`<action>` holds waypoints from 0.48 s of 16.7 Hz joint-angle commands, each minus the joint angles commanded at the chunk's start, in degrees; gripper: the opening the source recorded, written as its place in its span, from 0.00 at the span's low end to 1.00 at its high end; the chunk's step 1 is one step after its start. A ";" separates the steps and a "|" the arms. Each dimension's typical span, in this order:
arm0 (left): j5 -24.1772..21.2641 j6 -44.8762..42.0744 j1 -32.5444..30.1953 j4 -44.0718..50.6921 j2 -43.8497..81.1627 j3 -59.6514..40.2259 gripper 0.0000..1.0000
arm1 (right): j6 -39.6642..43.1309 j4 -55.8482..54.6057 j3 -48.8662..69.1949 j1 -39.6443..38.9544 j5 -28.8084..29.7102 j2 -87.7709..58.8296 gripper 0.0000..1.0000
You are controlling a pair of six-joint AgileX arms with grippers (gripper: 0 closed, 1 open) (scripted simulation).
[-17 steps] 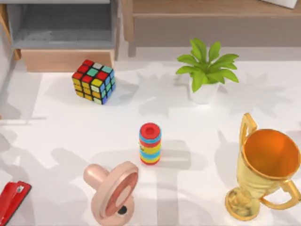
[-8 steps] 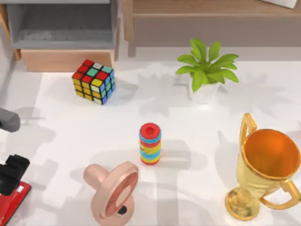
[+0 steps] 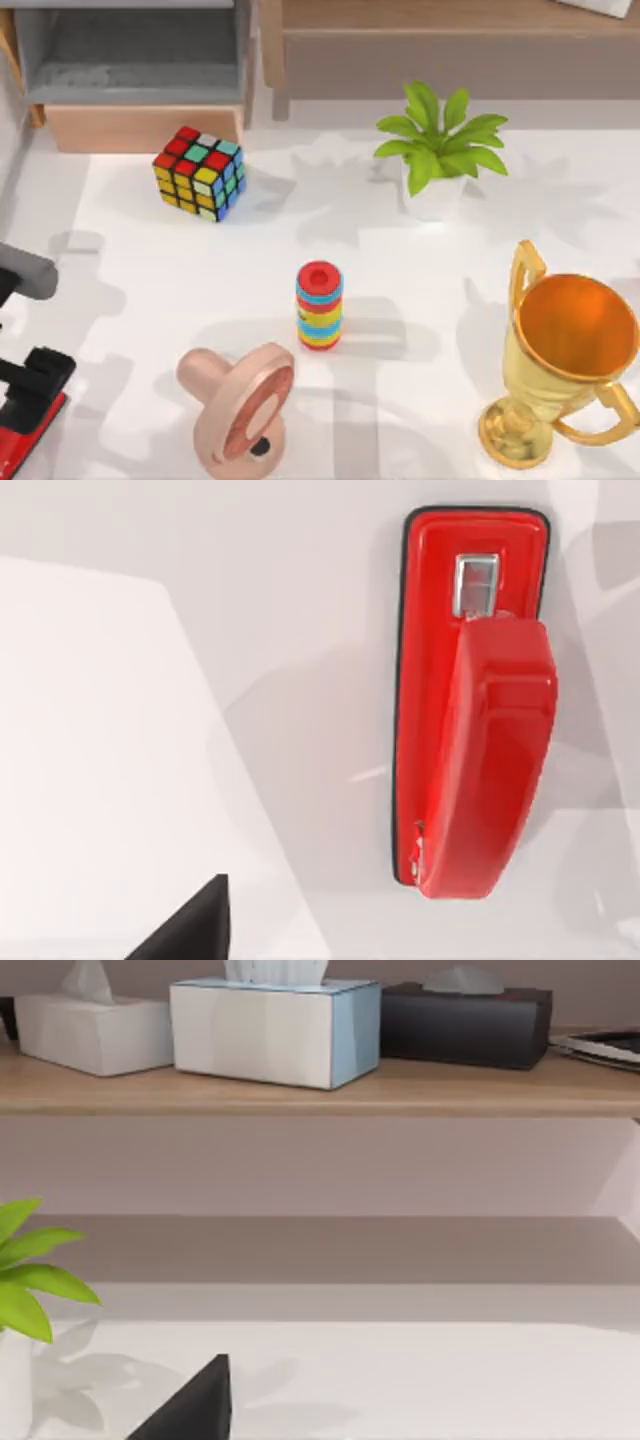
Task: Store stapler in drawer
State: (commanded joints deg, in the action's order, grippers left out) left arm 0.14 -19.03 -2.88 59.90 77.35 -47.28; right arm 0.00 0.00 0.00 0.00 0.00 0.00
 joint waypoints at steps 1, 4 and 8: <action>-0.11 -0.07 0.22 -0.12 -0.15 0.21 1.00 | 0.00 0.00 0.00 0.00 0.00 0.00 1.00; -0.01 -0.14 0.17 -2.46 0.90 1.81 1.00 | 0.00 0.00 0.00 0.00 0.00 0.00 1.00; 0.00 -0.25 0.20 -13.02 5.03 7.24 1.00 | 0.00 0.00 0.00 0.00 0.00 0.00 1.00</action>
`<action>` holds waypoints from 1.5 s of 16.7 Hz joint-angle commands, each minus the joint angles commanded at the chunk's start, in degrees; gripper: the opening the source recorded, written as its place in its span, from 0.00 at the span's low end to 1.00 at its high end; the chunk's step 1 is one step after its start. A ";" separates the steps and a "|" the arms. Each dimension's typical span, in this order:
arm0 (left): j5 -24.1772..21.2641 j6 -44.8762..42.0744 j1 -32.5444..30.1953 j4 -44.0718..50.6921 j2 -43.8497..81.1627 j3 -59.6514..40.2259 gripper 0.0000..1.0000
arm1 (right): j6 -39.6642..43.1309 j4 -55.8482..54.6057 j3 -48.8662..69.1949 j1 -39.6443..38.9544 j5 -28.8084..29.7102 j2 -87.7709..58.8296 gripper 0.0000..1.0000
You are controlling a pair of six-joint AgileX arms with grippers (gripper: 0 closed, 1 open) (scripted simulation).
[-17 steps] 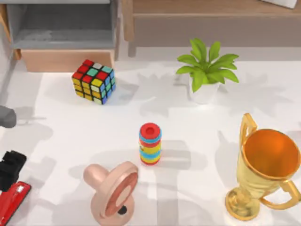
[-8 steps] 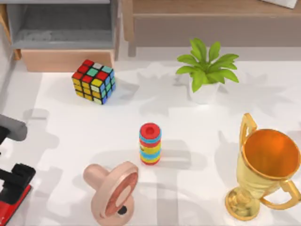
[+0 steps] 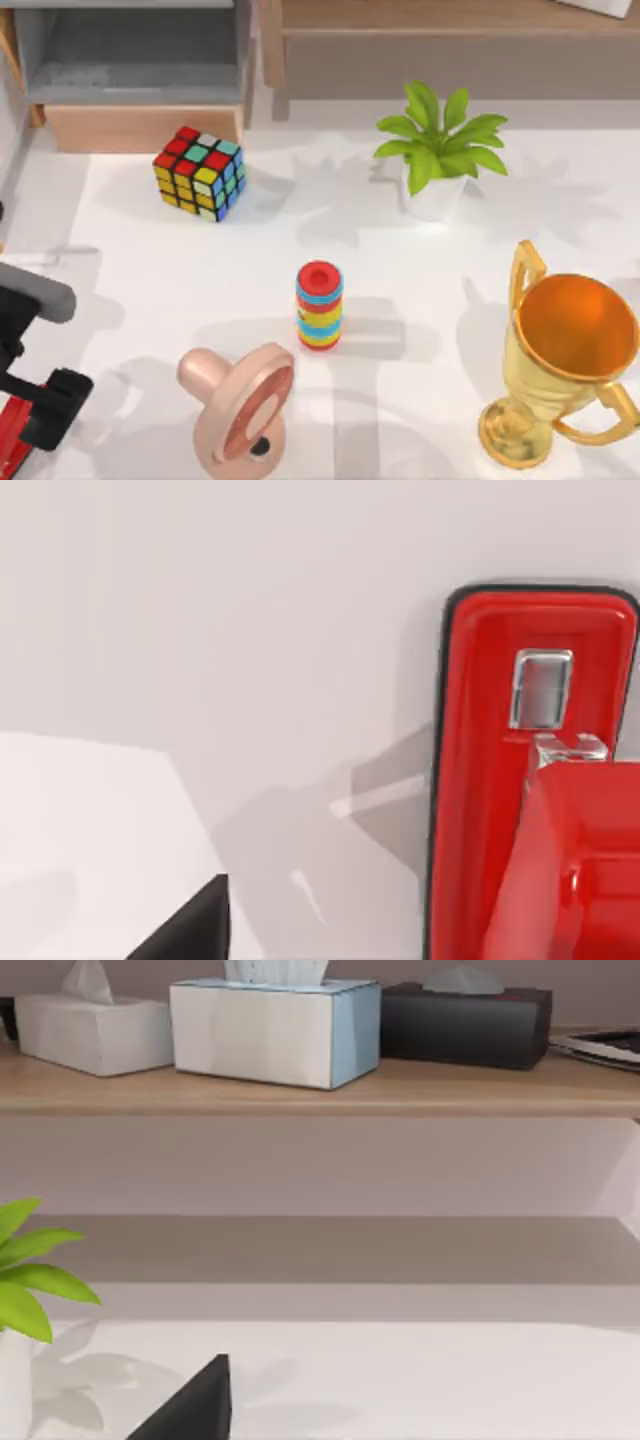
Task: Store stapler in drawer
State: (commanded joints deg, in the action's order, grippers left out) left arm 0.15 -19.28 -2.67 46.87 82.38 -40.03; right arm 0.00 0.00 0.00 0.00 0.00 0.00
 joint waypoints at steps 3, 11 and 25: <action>0.01 -0.10 0.02 -5.42 2.64 3.31 1.00 | 0.00 0.00 0.00 0.00 0.00 0.00 1.00; 0.01 -0.11 0.03 -6.08 3.05 3.78 0.77 | 0.00 0.00 0.00 0.00 0.00 0.00 1.00; 0.01 -0.11 0.03 -6.08 3.05 3.78 0.00 | 0.00 0.00 0.00 0.00 0.00 0.00 1.00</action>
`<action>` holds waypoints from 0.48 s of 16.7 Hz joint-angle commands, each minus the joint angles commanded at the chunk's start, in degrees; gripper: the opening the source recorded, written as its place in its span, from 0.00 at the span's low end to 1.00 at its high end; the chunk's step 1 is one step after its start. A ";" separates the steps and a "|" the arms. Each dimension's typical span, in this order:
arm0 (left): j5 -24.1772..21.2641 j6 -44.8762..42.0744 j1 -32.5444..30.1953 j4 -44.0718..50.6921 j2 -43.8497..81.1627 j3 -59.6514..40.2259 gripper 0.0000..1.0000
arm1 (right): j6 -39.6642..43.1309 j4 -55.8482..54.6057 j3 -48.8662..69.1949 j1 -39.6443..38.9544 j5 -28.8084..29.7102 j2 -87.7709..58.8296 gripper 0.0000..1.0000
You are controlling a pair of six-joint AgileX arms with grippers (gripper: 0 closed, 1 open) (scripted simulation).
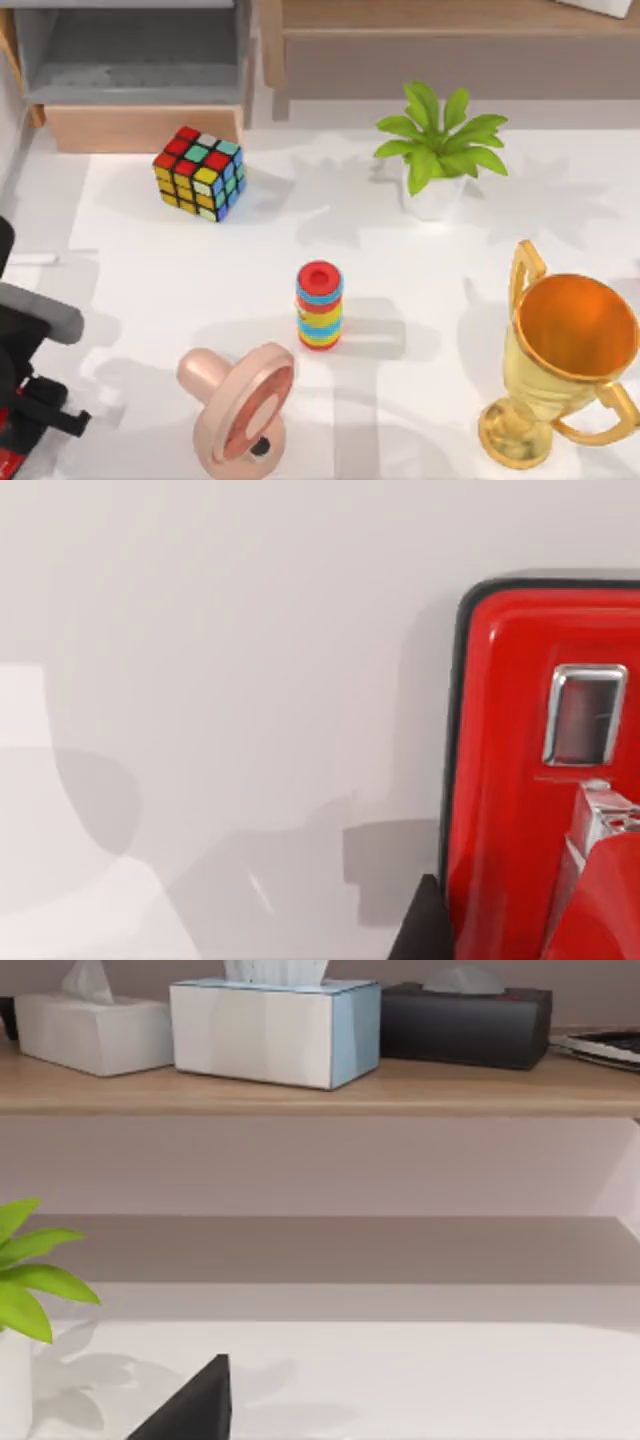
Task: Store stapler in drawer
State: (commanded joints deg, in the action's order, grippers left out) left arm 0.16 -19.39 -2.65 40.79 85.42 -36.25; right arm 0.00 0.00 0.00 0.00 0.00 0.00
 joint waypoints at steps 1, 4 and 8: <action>0.00 0.00 0.00 0.00 0.00 0.00 0.00 | 0.00 0.00 0.00 0.00 0.00 0.00 1.00; 0.00 0.00 0.00 0.00 0.00 0.00 0.00 | 0.00 0.00 0.00 0.00 0.00 0.00 1.00; -0.01 0.00 -0.05 2.24 -1.57 -1.58 0.00 | 0.00 0.00 0.00 0.00 0.00 0.00 1.00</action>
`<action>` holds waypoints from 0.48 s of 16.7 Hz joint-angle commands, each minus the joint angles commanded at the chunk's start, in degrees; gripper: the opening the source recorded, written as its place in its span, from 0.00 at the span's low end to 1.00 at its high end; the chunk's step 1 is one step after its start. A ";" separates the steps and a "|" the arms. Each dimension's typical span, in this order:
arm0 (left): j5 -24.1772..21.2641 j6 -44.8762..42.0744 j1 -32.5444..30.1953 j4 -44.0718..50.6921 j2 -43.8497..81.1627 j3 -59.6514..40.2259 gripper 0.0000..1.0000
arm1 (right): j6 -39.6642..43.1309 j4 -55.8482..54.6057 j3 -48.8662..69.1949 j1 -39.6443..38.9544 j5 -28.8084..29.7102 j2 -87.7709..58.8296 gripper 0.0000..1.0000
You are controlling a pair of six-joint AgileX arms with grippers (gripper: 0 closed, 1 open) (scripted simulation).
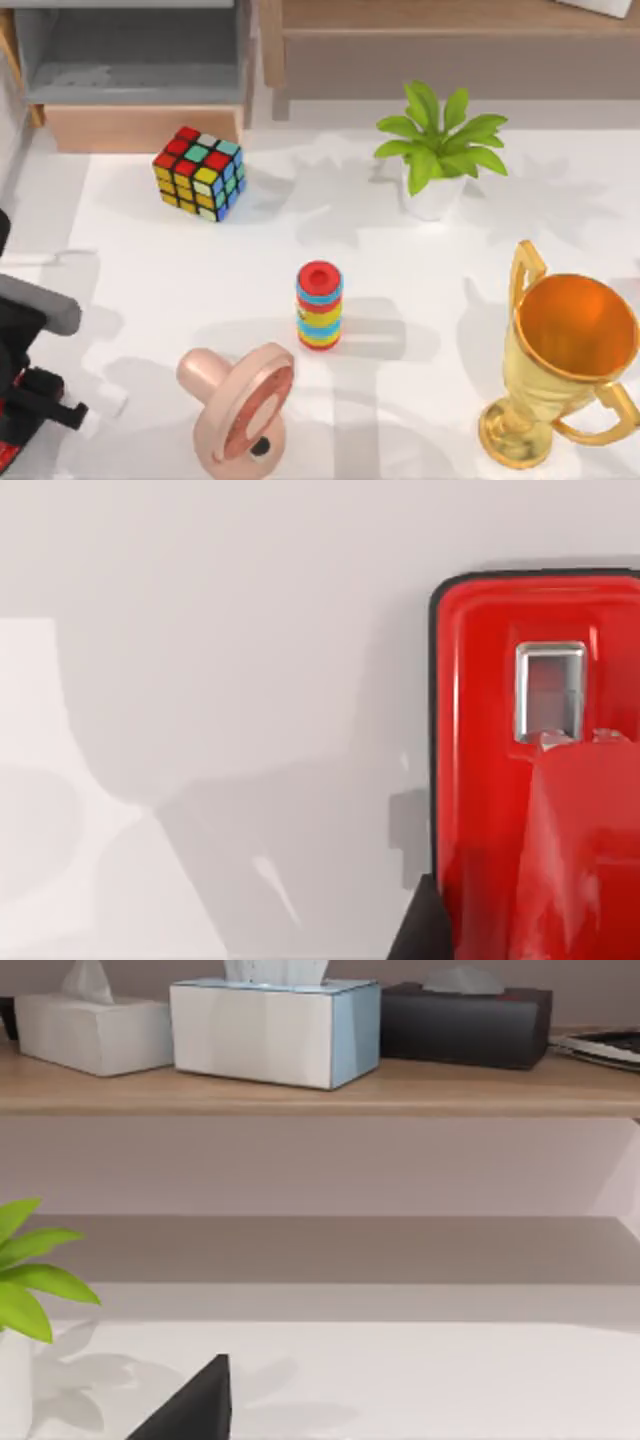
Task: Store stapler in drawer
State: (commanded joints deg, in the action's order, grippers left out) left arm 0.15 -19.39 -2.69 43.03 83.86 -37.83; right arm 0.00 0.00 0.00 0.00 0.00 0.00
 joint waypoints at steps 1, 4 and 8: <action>-0.02 0.02 -0.01 1.91 -0.50 -0.53 0.00 | 0.00 0.00 0.00 0.00 0.00 0.00 1.00; 0.00 0.08 -0.04 6.11 -2.60 -2.55 0.00 | 0.00 0.00 0.00 0.00 0.00 0.00 1.00; 0.01 0.01 -0.02 6.18 -2.54 -2.58 0.00 | 0.00 0.00 0.00 0.00 0.00 0.00 1.00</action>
State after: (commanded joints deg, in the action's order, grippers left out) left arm 0.16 -19.38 -2.71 49.22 81.31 -40.41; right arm 0.00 0.00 0.00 0.00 0.00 0.00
